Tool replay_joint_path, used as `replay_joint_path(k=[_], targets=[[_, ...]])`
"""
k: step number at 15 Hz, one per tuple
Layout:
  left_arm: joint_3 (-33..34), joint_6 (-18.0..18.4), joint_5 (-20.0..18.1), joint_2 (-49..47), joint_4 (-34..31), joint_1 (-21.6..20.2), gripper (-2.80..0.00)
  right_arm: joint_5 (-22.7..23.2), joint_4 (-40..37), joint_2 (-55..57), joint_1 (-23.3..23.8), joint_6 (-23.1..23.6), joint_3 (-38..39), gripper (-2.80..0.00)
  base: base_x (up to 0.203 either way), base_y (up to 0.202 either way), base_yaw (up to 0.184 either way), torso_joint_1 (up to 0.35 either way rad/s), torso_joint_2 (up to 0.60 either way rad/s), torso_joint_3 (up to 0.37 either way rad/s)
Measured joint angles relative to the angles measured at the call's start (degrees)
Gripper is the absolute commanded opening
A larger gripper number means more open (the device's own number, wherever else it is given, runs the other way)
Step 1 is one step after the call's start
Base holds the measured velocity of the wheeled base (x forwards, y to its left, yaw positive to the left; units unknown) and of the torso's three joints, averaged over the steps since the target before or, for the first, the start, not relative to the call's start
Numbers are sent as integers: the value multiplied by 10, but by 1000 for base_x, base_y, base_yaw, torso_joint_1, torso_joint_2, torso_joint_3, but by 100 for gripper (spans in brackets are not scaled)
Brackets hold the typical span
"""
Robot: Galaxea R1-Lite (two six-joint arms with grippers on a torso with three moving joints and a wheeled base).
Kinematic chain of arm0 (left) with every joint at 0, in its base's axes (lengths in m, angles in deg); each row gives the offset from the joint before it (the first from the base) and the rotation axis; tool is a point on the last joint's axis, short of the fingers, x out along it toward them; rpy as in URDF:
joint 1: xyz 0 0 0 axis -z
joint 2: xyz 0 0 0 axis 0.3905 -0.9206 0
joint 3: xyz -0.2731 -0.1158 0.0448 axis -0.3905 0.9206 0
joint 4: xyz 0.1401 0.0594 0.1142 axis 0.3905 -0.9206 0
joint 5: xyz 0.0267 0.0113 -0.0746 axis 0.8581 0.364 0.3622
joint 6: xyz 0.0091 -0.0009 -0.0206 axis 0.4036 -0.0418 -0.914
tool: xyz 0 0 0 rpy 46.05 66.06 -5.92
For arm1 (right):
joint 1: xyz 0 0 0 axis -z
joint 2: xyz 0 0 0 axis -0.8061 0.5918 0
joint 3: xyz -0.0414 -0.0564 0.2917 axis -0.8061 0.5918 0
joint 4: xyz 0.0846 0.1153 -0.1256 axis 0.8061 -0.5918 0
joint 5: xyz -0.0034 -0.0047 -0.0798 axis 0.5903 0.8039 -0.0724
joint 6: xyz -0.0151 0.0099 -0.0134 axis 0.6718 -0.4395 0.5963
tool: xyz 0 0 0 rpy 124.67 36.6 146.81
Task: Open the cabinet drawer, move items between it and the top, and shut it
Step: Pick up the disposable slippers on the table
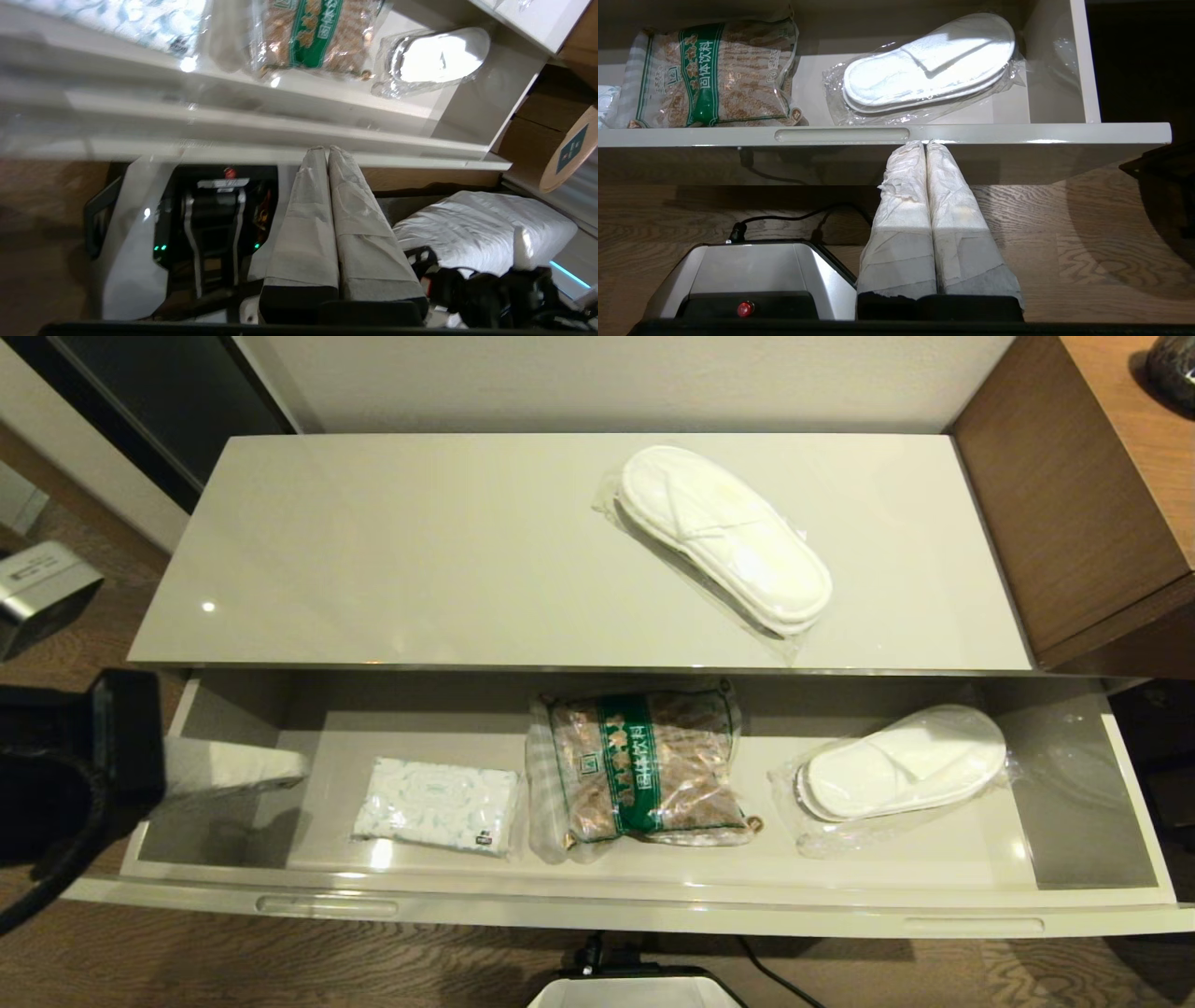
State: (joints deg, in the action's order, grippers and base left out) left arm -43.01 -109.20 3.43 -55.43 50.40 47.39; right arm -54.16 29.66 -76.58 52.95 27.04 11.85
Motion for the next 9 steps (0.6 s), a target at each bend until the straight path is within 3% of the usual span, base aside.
replay_joint_path(k=[3, 5, 9], targets=[[-18, 14, 22, 77, -105, -29, -280, 0, 0, 0, 0, 0, 0, -280, 0, 0, 0, 0, 0, 0], [-55, 32, 36, 140, -218, -57, -280, 0, 0, 0, 0, 0, 0, -280, 0, 0, 0, 0, 0, 0], [-100, 103, 104, 286, -411, -125, -280, 0, 0, 0, 0, 0, 0, -280, 0, 0, 0, 0, 0, 0]])
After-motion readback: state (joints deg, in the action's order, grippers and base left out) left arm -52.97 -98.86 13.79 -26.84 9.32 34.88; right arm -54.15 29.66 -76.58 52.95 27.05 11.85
